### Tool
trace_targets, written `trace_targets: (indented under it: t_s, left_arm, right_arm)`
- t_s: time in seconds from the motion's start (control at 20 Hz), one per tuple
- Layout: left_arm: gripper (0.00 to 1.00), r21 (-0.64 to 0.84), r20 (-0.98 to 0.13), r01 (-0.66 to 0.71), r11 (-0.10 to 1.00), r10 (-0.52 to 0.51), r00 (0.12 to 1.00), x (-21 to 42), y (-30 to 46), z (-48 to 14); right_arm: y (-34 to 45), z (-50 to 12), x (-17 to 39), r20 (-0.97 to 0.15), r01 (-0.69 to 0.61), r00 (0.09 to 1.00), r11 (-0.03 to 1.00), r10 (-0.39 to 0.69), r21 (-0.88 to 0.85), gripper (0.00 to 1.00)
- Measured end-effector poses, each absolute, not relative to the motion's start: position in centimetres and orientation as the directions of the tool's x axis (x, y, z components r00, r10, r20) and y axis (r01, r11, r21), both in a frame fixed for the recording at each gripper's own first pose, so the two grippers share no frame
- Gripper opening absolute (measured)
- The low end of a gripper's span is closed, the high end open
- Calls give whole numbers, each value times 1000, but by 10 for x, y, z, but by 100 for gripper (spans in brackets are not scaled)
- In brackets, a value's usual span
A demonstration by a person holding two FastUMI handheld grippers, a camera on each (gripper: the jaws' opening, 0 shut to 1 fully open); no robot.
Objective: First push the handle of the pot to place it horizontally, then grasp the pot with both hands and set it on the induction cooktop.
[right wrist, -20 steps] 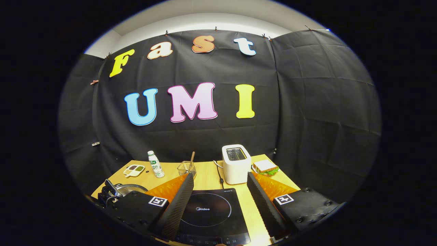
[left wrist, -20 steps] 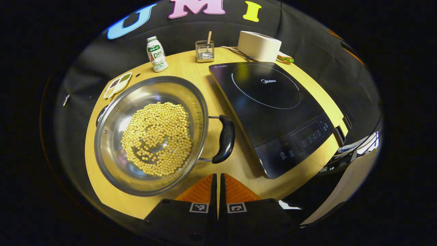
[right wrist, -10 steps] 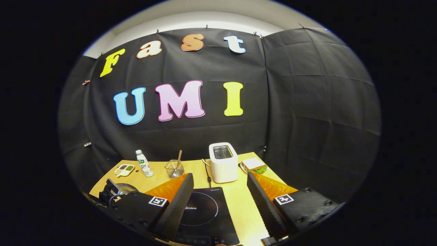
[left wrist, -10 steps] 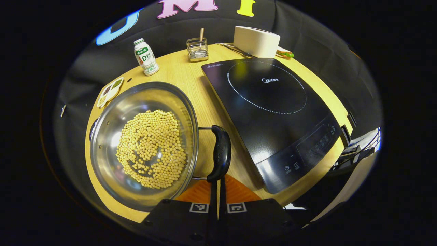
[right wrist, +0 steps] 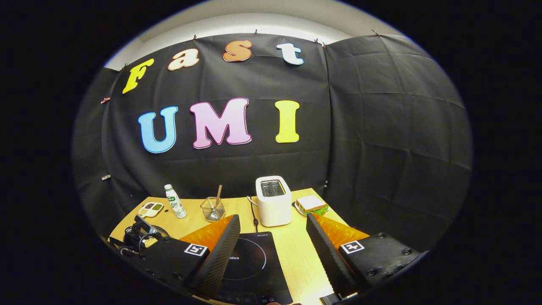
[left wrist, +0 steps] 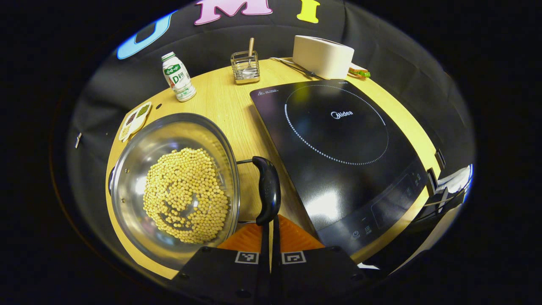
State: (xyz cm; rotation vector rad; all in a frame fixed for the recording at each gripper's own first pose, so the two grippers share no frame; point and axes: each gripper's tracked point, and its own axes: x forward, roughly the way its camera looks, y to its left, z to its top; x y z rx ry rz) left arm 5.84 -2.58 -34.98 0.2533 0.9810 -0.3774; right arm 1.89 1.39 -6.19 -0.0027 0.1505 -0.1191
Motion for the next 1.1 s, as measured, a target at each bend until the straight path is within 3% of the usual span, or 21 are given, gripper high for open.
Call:
trace_targets:
  t_s: [1.1]
  left_arm:
    - [5, 53, -814, 432, 900, -212, 541, 131, -42, -343]
  right_arm:
    - [1, -67, 16, -166, 164, 972, 986, -167, -31, 97]
